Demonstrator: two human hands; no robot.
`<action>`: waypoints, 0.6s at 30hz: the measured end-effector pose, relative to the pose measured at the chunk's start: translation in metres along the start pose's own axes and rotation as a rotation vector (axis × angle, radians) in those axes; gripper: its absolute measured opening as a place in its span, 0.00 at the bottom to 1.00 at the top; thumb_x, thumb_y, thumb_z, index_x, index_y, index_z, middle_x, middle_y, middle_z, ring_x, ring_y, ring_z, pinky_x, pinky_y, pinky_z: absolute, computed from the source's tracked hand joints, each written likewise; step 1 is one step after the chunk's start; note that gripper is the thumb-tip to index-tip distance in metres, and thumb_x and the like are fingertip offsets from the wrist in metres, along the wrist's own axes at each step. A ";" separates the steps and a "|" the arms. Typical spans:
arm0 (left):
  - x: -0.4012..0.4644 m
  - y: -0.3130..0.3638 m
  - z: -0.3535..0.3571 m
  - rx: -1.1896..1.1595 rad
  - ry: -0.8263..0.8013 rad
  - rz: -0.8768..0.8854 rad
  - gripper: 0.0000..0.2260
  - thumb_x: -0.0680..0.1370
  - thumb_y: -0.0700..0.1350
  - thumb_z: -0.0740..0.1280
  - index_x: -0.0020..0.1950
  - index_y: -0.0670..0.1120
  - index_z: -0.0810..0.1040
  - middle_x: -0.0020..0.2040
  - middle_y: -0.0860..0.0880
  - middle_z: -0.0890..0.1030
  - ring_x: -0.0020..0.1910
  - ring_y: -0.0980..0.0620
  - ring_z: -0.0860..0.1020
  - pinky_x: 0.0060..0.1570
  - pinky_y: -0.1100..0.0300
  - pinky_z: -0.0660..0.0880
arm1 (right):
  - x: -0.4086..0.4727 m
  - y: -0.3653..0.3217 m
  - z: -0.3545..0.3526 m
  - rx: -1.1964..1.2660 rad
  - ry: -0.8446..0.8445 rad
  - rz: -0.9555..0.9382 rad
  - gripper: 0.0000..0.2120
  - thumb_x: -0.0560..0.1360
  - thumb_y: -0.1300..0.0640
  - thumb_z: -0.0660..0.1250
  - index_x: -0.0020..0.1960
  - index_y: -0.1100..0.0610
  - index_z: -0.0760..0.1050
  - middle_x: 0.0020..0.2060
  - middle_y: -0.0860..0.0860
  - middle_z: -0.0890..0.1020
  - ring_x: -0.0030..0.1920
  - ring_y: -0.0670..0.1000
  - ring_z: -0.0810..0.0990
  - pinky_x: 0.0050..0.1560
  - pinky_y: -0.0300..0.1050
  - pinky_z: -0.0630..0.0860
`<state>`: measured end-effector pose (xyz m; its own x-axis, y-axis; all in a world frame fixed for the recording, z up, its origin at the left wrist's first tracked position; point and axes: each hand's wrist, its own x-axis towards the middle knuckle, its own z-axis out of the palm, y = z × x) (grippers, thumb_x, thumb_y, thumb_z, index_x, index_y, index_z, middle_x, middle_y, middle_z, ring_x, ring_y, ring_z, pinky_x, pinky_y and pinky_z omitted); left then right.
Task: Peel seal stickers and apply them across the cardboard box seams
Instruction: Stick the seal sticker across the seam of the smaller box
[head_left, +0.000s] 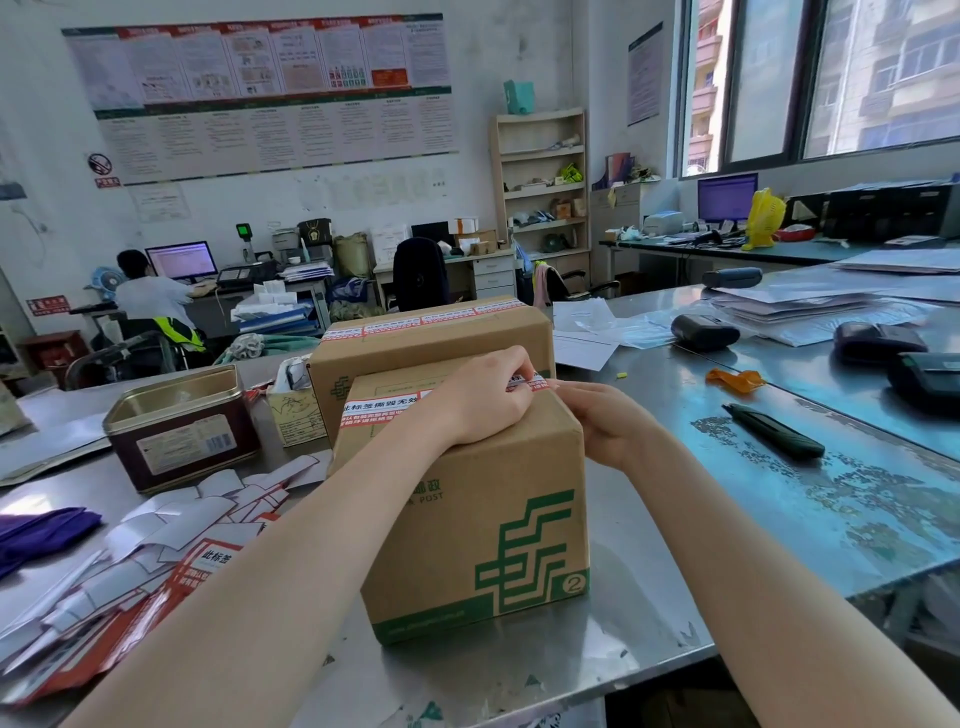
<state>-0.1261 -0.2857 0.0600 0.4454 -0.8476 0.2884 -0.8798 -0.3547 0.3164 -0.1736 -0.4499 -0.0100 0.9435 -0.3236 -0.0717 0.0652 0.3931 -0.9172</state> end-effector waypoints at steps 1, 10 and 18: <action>0.000 0.000 0.000 -0.002 0.003 0.000 0.08 0.79 0.43 0.57 0.57 0.47 0.72 0.53 0.49 0.76 0.47 0.52 0.72 0.39 0.65 0.65 | 0.000 0.001 0.000 0.002 0.002 -0.019 0.15 0.74 0.60 0.68 0.60 0.63 0.77 0.56 0.61 0.77 0.49 0.53 0.74 0.58 0.47 0.72; 0.000 0.000 -0.001 -0.007 -0.003 -0.008 0.08 0.79 0.44 0.57 0.57 0.47 0.72 0.52 0.50 0.75 0.49 0.52 0.72 0.41 0.61 0.65 | -0.005 0.002 0.012 -0.040 0.060 -0.067 0.16 0.73 0.55 0.70 0.56 0.64 0.79 0.50 0.60 0.76 0.49 0.56 0.70 0.52 0.50 0.68; 0.001 0.000 -0.001 -0.008 -0.004 -0.004 0.07 0.79 0.44 0.58 0.56 0.47 0.71 0.54 0.50 0.75 0.49 0.52 0.72 0.41 0.61 0.65 | -0.007 0.008 0.018 -0.004 0.072 -0.084 0.07 0.77 0.57 0.65 0.48 0.61 0.79 0.37 0.55 0.80 0.32 0.48 0.79 0.33 0.40 0.79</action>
<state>-0.1253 -0.2861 0.0609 0.4480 -0.8479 0.2836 -0.8769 -0.3548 0.3243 -0.1743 -0.4291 -0.0099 0.9088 -0.4167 -0.0222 0.1417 0.3584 -0.9228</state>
